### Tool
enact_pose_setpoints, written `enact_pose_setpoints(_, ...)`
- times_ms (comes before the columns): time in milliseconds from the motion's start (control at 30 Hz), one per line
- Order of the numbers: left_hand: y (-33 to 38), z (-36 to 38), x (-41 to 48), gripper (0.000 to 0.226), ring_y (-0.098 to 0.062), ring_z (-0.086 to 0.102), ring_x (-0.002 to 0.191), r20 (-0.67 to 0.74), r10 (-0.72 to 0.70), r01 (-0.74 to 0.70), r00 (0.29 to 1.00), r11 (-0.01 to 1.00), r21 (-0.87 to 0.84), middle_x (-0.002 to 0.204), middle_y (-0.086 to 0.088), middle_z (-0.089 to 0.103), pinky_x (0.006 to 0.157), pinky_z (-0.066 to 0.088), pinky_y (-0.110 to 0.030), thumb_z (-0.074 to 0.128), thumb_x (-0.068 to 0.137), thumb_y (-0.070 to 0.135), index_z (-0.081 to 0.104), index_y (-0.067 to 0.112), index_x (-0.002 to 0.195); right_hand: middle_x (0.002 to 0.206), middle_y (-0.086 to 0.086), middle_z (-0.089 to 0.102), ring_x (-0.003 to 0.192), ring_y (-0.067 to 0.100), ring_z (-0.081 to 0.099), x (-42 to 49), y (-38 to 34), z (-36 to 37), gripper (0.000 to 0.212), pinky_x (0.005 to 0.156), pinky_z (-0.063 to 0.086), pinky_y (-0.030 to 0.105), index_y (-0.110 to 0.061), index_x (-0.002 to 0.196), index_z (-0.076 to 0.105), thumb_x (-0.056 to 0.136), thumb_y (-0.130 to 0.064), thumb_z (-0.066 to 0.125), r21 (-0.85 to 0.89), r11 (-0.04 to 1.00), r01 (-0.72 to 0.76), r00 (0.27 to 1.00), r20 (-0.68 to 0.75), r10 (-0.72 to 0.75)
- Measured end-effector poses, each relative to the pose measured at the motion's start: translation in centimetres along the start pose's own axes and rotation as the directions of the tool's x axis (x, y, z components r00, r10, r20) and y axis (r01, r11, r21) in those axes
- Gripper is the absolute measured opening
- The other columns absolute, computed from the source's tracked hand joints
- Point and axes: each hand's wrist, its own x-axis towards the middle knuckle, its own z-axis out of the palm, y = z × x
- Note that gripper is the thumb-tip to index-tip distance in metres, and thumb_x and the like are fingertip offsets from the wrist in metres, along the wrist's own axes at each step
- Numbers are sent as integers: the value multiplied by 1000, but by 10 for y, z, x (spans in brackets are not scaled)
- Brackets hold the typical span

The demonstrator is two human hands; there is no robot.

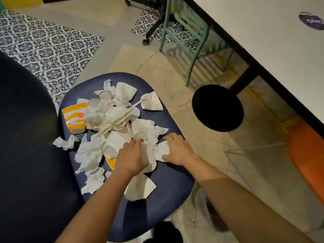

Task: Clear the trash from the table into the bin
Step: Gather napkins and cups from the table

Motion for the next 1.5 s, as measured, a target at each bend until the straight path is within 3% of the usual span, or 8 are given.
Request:
enact_pose_setpoints(133, -2, 15, 14, 76, -30, 44, 119, -28, -61, 61, 998, 998, -4, 136, -5, 41, 95, 42, -40, 67, 76, 45, 31, 20, 138, 145, 9, 31, 132, 31, 32, 20, 2, 23, 68, 104, 35, 44, -14, 142, 29, 87, -38, 61, 84, 990, -116, 993, 20, 114)
enact_pose_setpoints(267, -1, 24, 22, 79, -30, 44, 120, -16, -61, 60, 998, 995, -74, 136, -6, 40, 95, 41, -42, 71, 74, 42, 30, 20, 138, 144, 15, 29, 132, 33, 31, 27, 3, 44, 79, 106, 34, 40, -8, 141, 22, 83, -32, 69, 328, 895, -300, 950, 18, 312)
enact_pose_setpoints(533, 1, 30, 19, 76, -28, 43, 128, 83, -68, 88, 994, 958, -271, 142, -10, 43, 99, 38, -37, 71, 80, 24, 28, 15, 142, 140, 15, 39, 123, 33, 46, 22, -2, 61, 83, 97, 45, 42, -14, 142, 13, 82, -12, 70, 620, 710, -334, 923, 63, 379)
enact_pose_setpoints(700, 2, 28, 13, 55, -27, 50, 118, 68, -67, 89, 995, 916, -392, 129, -9, 53, 89, 39, -31, 68, 84, 20, 41, 11, 132, 130, 18, 51, 118, 32, 51, 12, 5, 51, 52, 91, 46, 35, -3, 132, 34, 89, -14, 61, 618, 708, -342, 914, 42, 404)
enact_pose_setpoints(1067, 38, 8, -23, 30, -30, 55, 96, -128, 39, -87, 991, 915, -393, 104, -12, 60, 72, 36, -30, 57, 91, 28, 56, 7, 112, 135, 14, 49, 124, 31, 48, -52, 38, 35, 46, 101, 40, 35, -5, 133, 42, 91, -16, 58, 677, 669, -308, 864, -96, 495)
enact_pose_setpoints(1200, 71, 12, -31, 31, -31, 60, 90, -92, 84, -117, 992, 882, -457, 104, -13, 64, 73, 49, -38, 56, 91, 25, 55, 12, 119, 136, 15, 49, 124, 33, 49, -83, 64, 35, 48, 98, 44, 36, -7, 135, 37, 92, -15, 57, 689, 637, -346, 825, -99, 556)
enact_pose_setpoints(1300, 98, 24, -34, 31, -30, 58, 99, -69, 115, -135, 991, 870, -475, 107, -13, 64, 80, 44, -36, 57, 91, 23, 53, 12, 120, 138, 16, 48, 124, 35, 49, -104, 87, 35, 50, 98, 46, 38, -10, 137, 31, 94, -13, 55, 706, 600, -375, 797, -84, 598)
enact_pose_setpoints(1500, 170, 78, -39, 26, -28, 59, 95, 25, 127, -102, 992, 883, -458, 108, -8, 66, 67, 41, -31, 51, 94, 27, 50, 17, 119, 132, 21, 52, 120, 37, 51, -139, 167, 63, 46, 94, 46, 38, -8, 137, 31, 94, -12, 48, 633, 614, -472, 773, -39, 634)
